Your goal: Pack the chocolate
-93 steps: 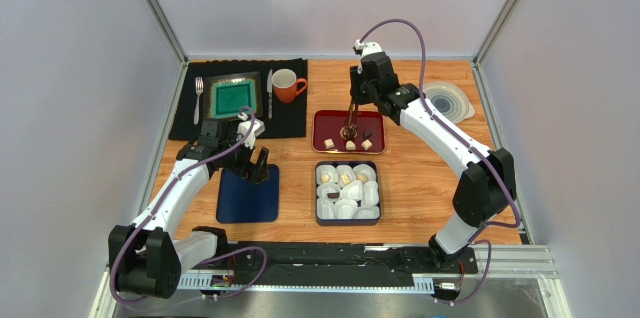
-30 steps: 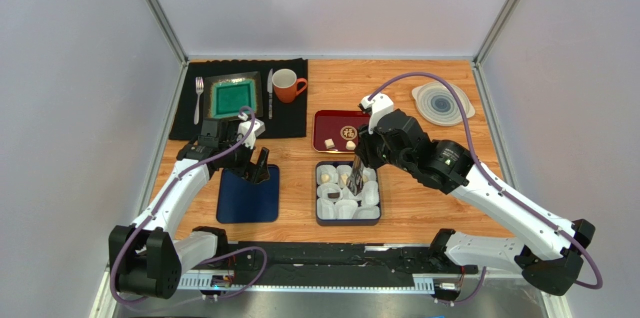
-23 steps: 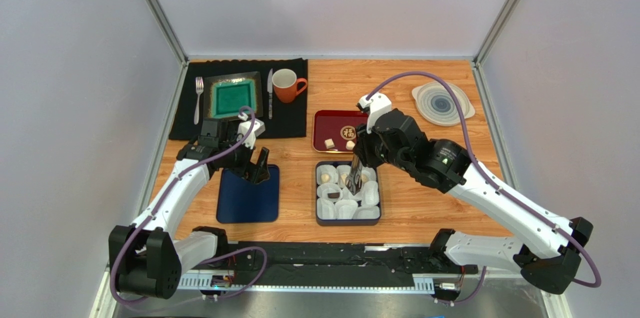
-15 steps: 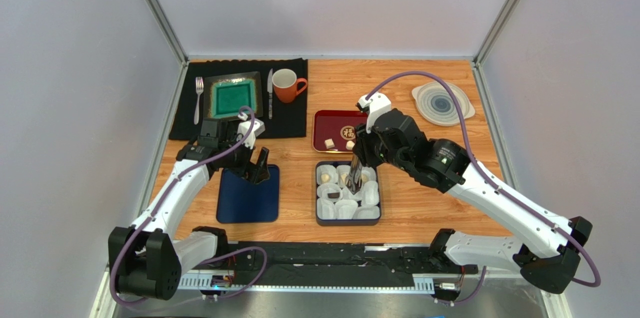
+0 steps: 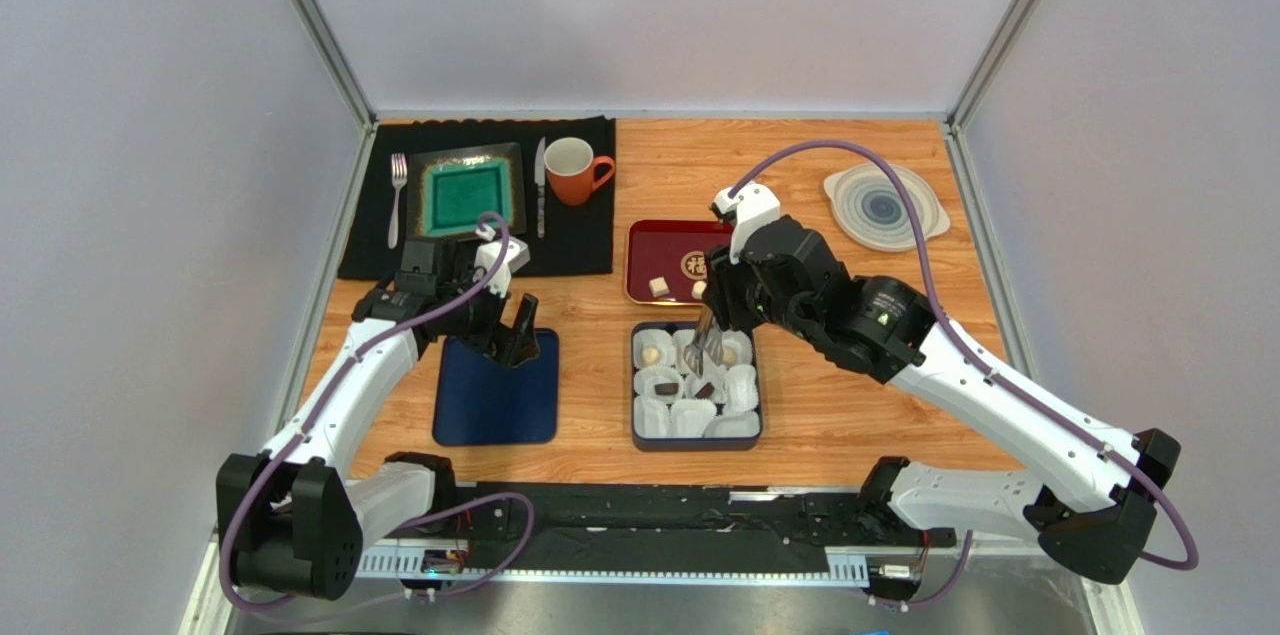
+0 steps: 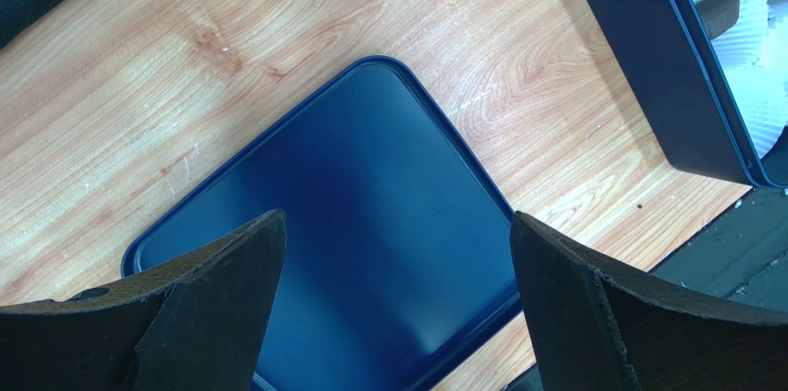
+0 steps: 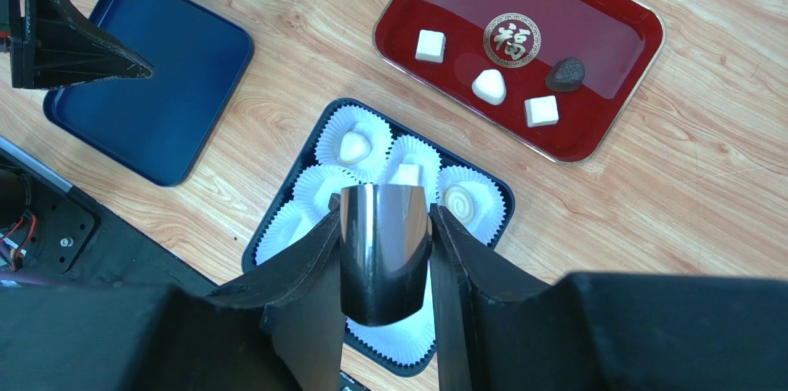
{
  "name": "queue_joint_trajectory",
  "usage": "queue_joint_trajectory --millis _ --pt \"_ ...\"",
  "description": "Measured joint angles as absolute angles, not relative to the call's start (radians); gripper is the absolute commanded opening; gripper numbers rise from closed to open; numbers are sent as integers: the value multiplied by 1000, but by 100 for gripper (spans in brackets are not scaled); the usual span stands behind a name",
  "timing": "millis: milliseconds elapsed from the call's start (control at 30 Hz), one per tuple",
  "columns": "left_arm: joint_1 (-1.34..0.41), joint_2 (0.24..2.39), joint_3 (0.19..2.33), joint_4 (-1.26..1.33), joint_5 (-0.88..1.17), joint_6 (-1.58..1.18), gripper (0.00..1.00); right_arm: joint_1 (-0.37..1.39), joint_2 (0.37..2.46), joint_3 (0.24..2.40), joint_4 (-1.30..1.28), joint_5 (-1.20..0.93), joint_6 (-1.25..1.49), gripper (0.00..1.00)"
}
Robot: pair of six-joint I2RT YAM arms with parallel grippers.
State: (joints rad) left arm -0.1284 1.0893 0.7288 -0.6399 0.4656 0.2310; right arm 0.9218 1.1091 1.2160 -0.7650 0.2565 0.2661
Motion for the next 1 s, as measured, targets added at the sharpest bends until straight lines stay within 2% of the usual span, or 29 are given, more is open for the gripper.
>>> queue_joint_trajectory --millis 333,767,1000 --pt "-128 1089 729 -640 466 231 99 917 1147 1285 -764 328 242 14" --pt "-128 1085 729 -640 461 234 99 671 1288 1428 -685 295 182 10" --pt "-128 1085 729 -640 458 234 99 588 1400 1437 -591 278 156 13"
